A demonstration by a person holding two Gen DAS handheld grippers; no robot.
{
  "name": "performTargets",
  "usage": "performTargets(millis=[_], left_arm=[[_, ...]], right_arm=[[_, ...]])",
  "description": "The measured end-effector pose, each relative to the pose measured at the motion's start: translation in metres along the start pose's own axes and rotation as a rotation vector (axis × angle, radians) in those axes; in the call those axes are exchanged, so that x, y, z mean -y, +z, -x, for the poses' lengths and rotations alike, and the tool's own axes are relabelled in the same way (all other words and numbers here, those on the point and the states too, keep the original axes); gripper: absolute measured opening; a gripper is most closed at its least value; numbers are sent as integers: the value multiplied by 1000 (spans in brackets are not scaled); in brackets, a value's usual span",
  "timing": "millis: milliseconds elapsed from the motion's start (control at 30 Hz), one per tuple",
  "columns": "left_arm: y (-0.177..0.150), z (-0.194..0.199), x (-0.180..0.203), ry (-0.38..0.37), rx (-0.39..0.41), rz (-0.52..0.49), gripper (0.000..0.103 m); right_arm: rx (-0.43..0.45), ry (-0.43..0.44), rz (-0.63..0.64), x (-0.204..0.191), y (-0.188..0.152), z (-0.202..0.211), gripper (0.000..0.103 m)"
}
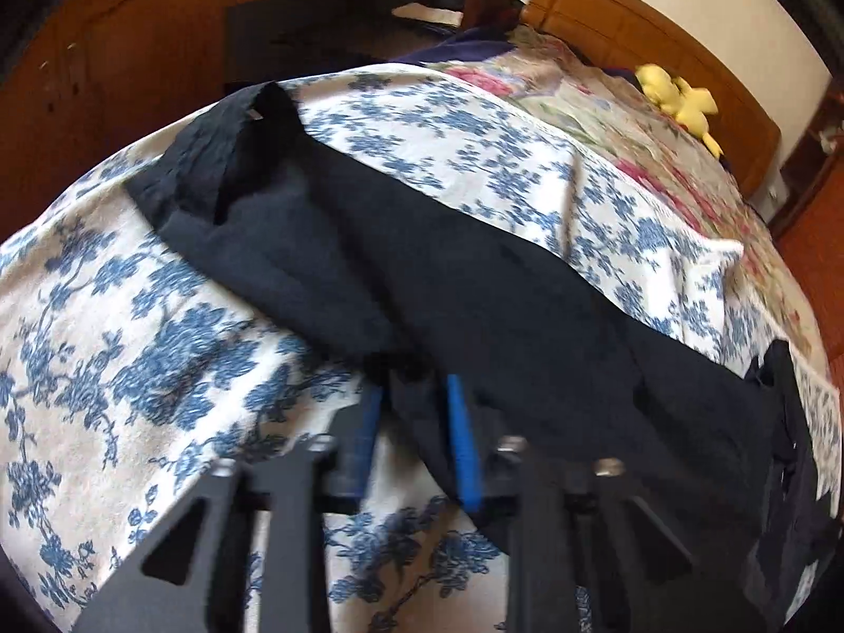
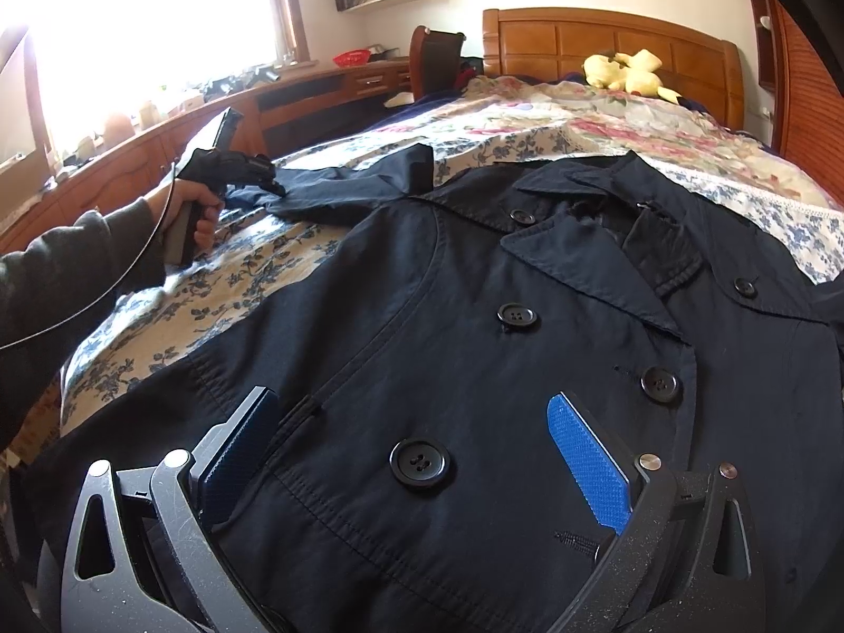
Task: Fold large clothes
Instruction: 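Grasp the sleeve cuff with the left tool and drag it across the coat body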
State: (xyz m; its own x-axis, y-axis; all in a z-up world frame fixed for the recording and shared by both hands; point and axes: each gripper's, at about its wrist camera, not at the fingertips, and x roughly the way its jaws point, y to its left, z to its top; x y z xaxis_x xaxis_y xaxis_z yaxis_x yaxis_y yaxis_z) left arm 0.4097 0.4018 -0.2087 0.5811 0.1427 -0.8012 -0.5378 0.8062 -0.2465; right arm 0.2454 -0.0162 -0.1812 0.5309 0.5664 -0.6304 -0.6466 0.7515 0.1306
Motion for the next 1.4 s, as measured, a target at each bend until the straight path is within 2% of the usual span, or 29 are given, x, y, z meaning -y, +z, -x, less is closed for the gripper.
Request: performTargets(millis=[67, 133, 200, 300, 367, 467, 600, 733, 867, 900, 967, 1200, 1400], left_arm=[[2, 4, 8, 20, 13, -29, 1], [1, 17, 24, 41, 43, -83, 0], [-3, 35, 41, 27, 67, -137, 0], [-25, 74, 69, -24, 108, -205, 0], [-50, 100, 86, -68, 102, -257, 0], [-77, 128, 103, -59, 116, -339, 1], [-104, 157, 110, -26, 141, -430, 9], [-118, 173, 102, -65, 140, -442, 25], [-124, 191, 92, -60, 194, -449, 40], [-126, 193, 88, -64, 196, -444, 43], [-127, 196, 84, -57, 200, -439, 57], [-111, 171, 59, 11, 185, -409, 58], [-87, 119, 22, 92, 142, -341, 58]], right_arm=[[-1, 0, 1, 0, 0, 0, 103], [-2, -1, 2, 0, 0, 0, 103], [-1, -1, 3, -1, 0, 0, 103], [2, 0, 1, 0, 0, 0, 103], [4, 3, -5, 1, 1, 1, 103], [5, 6, -6, 1, 1, 1, 103], [8, 6, -8, 0, 1, 2, 103], [5, 4, -5, 0, 1, 1, 103], [7, -1, -3, -1, 1, 1, 103], [8, -2, -3, 0, 1, 1, 103], [6, -4, -1, -1, 1, 1, 103], [7, -3, -2, -1, 1, 1, 103], [5, -4, 2, -1, 1, 1, 103]])
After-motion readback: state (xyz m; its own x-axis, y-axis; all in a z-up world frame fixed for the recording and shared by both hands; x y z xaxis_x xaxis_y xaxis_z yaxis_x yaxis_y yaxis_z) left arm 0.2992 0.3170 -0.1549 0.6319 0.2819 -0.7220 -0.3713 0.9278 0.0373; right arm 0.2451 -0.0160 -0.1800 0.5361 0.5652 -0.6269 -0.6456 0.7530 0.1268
